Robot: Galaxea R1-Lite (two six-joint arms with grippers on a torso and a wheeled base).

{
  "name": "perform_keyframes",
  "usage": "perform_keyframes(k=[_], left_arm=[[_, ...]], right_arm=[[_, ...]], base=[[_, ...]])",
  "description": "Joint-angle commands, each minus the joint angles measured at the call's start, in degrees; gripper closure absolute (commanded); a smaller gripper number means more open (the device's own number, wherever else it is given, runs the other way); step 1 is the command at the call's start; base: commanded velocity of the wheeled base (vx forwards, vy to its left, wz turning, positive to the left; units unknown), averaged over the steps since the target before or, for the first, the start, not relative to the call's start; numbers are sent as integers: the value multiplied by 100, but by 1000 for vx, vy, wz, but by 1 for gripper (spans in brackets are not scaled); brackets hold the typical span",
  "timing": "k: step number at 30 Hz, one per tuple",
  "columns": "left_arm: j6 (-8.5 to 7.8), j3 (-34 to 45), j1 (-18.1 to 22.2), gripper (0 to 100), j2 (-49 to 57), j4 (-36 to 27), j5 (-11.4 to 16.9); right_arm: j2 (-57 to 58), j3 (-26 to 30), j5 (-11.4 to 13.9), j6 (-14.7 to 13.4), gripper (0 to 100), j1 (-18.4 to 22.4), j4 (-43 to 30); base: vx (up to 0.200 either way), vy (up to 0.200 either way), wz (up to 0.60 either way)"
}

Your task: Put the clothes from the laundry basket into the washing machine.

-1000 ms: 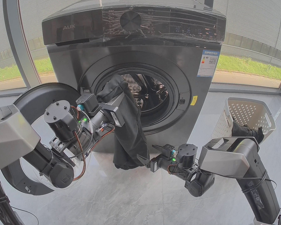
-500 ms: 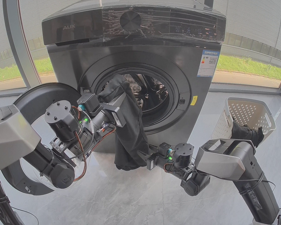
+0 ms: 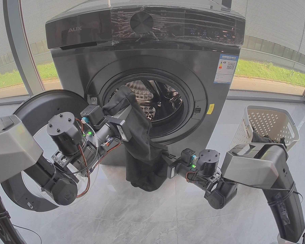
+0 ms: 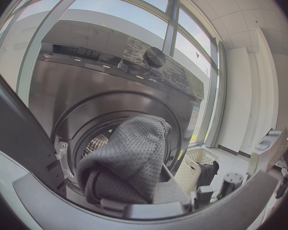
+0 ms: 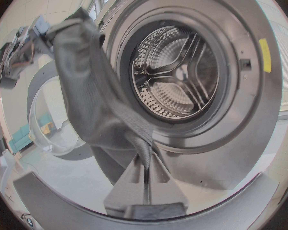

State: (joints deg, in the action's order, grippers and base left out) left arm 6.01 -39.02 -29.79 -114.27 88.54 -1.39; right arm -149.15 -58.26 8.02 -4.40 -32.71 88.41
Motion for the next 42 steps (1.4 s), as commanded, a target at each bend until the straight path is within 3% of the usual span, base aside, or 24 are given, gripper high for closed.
perform_keyframes(k=[1,7,11,24,25,30,36,42], left_arm=[[5,255,211,100,2,5,7],[5,422,255,100,-16,5,-2],[102,545,246,100,-60,5,7],[128,861,228,100,-315,-3,16],[137,914,228,0,-315,-3,16],[287,1265,184,0,-359,5,113],[322,1617,149,0,-148,14,754],[295,1784,-106,0,-218,14,772]], right_arm=[[985,605,-284,-105,100,115,1],[1793,1159,-398,-87,100,247,-8],[2162,1335,-407,-78,100,458,-16],[2444,1141,-407,-61,100,616,-78],[2435,1080,-415,-61,100,643,-87],[2391,781,-415,-43,100,713,-183],[2250,737,-415,-35,100,722,-183],[2285,667,-415,-26,100,660,-183]], base=[[0,0,0],[0,0,0],[0,0,0],[0,0,0],[0,0,0],[0,0,0],[0,0,0],[0,0,0]])
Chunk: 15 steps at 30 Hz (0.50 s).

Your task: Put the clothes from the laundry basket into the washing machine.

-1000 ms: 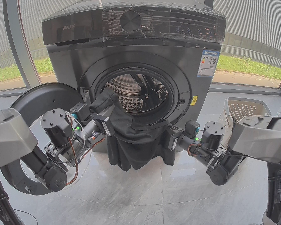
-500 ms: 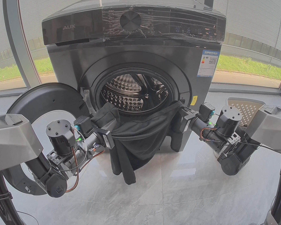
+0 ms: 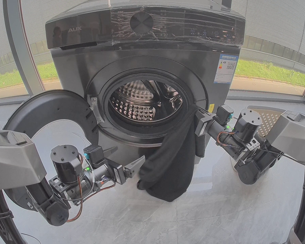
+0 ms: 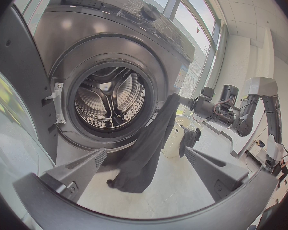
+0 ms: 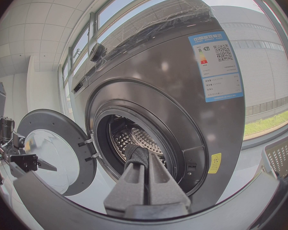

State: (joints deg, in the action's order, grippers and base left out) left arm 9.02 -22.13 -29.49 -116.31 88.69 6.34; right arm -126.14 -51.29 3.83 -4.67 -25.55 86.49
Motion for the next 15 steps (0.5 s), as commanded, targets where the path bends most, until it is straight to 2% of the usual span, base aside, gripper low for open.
perform_keyframes(k=[1,5,15], left_arm=[[-14,59,-154,0,-32,0,-10],[-41,-143,-189,0,-208,0,-27],[-41,-494,-277,0,-682,0,-10]], right_arm=[[1,-13,4,1,100,-82,8],[28,13,4,1,100,-222,8],[80,5,4,1,100,-284,8]], base=[[0,0,0],[0,0,0],[0,0,0]])
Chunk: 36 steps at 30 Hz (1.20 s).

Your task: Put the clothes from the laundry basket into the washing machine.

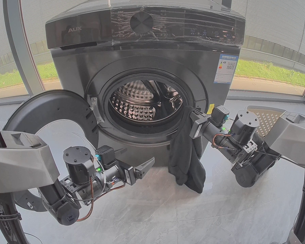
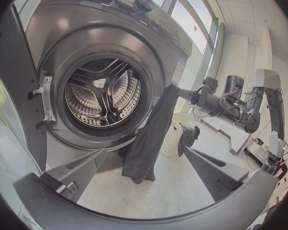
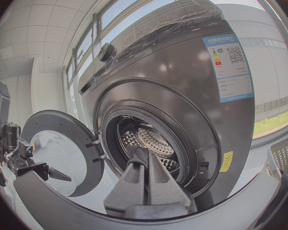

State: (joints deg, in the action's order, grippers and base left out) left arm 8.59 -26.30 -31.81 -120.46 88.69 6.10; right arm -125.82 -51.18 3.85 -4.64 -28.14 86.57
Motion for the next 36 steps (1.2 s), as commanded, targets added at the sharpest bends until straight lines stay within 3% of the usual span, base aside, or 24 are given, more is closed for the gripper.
perform_keyframes(k=[1,5,22,24,25,27,36], left_arm=[[2,-86,-45,0,-321,0,14],[-104,-236,-19,0,-567,0,23],[-209,-737,227,0,-1481,8,23],[-209,-763,219,0,-1542,8,85],[-209,-816,219,0,-1604,8,313],[-209,-869,227,0,-1683,8,489],[-244,-1607,386,0,-2272,8,498]], right_arm=[[75,2,10,-1,100,-25,9],[181,11,19,-1,100,-87,18],[295,222,63,-19,100,-667,106],[295,222,63,-19,100,-693,97],[295,205,54,-19,100,-702,97],[304,205,54,-19,100,-702,89],[312,275,54,-19,100,-728,106]], base=[[0,0,0],[0,0,0],[0,0,0],[0,0,0],[0,0,0],[0,0,0],[0,0,0]])
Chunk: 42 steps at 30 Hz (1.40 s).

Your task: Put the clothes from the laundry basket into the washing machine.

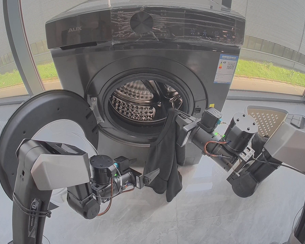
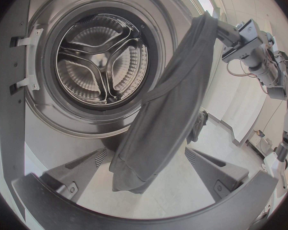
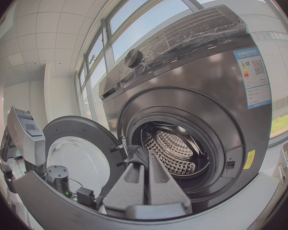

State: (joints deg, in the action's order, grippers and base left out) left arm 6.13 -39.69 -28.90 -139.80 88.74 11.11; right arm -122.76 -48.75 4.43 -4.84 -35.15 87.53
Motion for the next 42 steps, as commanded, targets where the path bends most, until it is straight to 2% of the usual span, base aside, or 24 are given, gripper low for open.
perform_keyframes(k=[1,7,11,21,27,28,42], left_arm=[[2,-416,139,0,-408,-5,-12],[2,-654,333,0,-531,-5,-3],[2,-847,324,0,-689,-5,6],[11,-979,148,0,-785,-5,252],[2,-1049,166,0,-900,-5,234],[2,-1041,166,100,-891,-5,252],[-7,-1181,166,100,-917,-5,234]], right_arm=[[6,32,-3,1,100,-45,10],[-2,41,-3,-8,100,-107,10],[-2,41,-12,-26,100,-177,10],[-64,32,-29,-43,100,-265,19],[-90,23,-29,-43,100,-282,19],[-90,32,-29,-43,100,-282,19],[-117,173,-21,-61,100,-221,71]], base=[[0,0,0],[0,0,0],[0,0,0],[0,0,0],[0,0,0],[0,0,0],[0,0,0]])
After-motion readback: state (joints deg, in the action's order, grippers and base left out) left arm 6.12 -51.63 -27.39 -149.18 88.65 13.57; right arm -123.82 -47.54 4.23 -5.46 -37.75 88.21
